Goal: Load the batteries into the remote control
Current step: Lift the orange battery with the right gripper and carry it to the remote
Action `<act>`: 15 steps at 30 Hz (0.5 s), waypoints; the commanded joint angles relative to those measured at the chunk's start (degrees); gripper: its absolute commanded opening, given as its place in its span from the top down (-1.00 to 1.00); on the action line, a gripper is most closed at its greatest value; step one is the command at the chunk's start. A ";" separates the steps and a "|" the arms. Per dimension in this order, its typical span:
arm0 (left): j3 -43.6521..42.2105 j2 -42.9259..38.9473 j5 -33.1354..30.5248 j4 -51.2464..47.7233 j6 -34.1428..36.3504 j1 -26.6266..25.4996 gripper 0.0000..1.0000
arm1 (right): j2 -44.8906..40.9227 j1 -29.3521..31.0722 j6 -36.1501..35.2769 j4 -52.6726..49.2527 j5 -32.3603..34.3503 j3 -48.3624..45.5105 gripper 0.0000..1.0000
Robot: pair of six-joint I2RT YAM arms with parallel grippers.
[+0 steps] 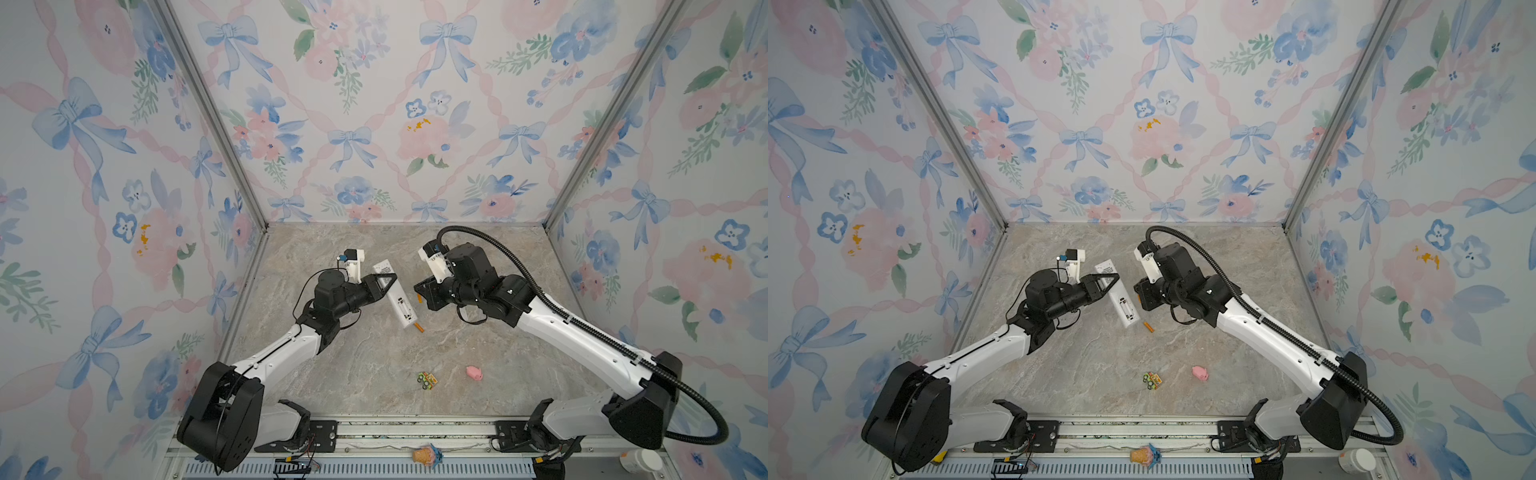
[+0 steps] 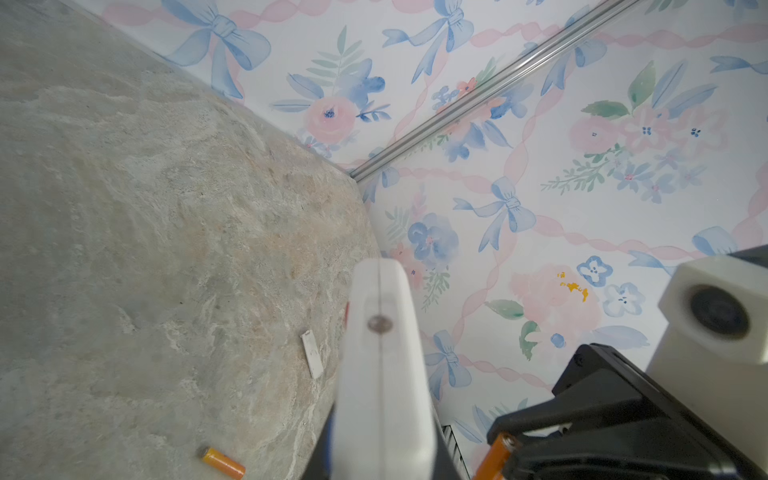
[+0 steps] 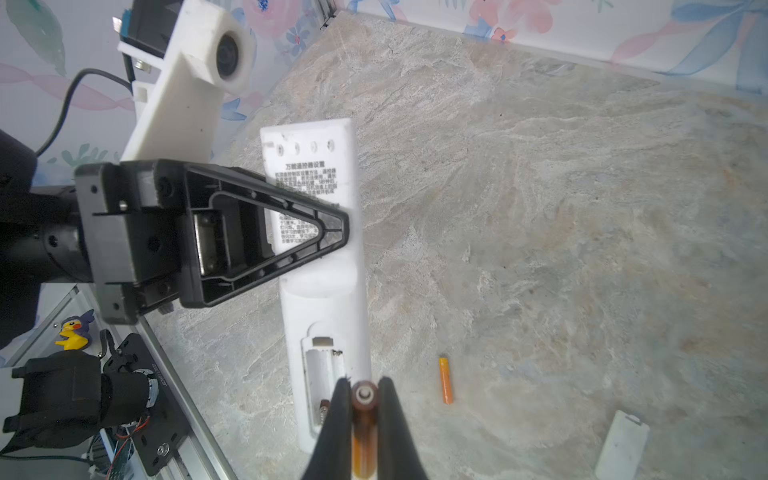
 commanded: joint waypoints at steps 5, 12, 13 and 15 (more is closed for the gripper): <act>-1.54 -2.04 0.36 4.71 -2.91 0.36 1.00 | 1.18 1.58 -1.32 3.19 -1.35 1.88 1.00; -1.89 -2.65 -0.46 5.32 -3.74 0.34 1.00 | 2.36 2.54 -1.89 3.46 -1.93 2.52 1.00; -1.96 -2.67 -0.53 5.57 -3.94 0.34 1.00 | 2.57 2.69 -1.95 3.49 -1.83 2.59 1.00; -2.23 -2.79 -0.70 6.01 -4.37 0.35 1.00 | 2.72 2.78 -2.16 3.48 -1.77 2.77 1.00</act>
